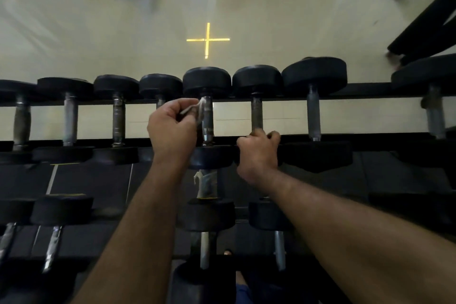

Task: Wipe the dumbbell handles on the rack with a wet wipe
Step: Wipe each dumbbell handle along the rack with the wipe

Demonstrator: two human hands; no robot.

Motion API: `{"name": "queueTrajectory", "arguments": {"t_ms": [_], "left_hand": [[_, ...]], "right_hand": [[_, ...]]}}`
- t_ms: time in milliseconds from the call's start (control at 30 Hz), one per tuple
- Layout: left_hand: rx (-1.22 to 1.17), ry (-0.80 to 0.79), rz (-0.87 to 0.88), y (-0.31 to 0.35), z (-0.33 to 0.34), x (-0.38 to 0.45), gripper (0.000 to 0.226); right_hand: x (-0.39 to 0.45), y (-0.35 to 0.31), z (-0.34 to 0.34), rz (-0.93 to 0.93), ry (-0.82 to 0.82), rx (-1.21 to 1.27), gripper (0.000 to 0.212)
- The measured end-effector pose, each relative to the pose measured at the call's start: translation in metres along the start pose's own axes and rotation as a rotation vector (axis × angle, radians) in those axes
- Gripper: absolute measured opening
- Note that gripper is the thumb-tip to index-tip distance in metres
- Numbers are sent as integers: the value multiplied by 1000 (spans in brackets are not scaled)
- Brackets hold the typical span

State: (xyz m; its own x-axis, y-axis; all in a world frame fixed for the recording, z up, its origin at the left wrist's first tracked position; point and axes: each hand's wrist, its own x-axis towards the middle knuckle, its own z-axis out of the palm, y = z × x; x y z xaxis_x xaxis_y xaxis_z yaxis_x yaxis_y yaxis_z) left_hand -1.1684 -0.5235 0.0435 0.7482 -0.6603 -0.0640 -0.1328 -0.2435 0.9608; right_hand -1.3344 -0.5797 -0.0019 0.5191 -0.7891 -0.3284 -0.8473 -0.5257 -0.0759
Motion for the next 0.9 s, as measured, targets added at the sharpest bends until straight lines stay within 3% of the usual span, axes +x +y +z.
{"name": "queueTrajectory", "arguments": {"t_ms": [100, 167, 267, 333, 433, 533, 633, 800, 867, 900], "left_hand": [[-48, 18, -24, 5, 10, -1, 6], [-69, -1, -17, 13, 22, -4, 3], [-43, -60, 18, 18, 39, -7, 6], [22, -91, 34, 13, 49, -5, 7], [73, -103, 66, 1, 63, -2, 11], [164, -100, 178, -1, 85, 1, 16], [323, -130, 328, -1, 113, 11, 19], [740, -259, 603, -25, 154, 26, 14], [809, -418, 635, -30, 151, 28, 18], [846, -593, 638, -29, 144, 26, 20]], "right_hand": [[-11, 38, 17, 49, 115, 504, 59], [-13, 52, 16, 25, 87, 603, 68], [-12, 53, 2, -30, -41, 529, 68], [-8, 60, -8, -170, -68, 318, 67], [-3, 94, -25, -244, 87, -38, 103], [-1, 136, -37, -65, 99, -161, 142], [2, 144, -37, 28, -43, -139, 160], [3, 138, -38, 25, -55, -95, 162], [3, 138, -40, 15, -59, -94, 161], [3, 138, -41, 6, -59, -96, 161]]}}
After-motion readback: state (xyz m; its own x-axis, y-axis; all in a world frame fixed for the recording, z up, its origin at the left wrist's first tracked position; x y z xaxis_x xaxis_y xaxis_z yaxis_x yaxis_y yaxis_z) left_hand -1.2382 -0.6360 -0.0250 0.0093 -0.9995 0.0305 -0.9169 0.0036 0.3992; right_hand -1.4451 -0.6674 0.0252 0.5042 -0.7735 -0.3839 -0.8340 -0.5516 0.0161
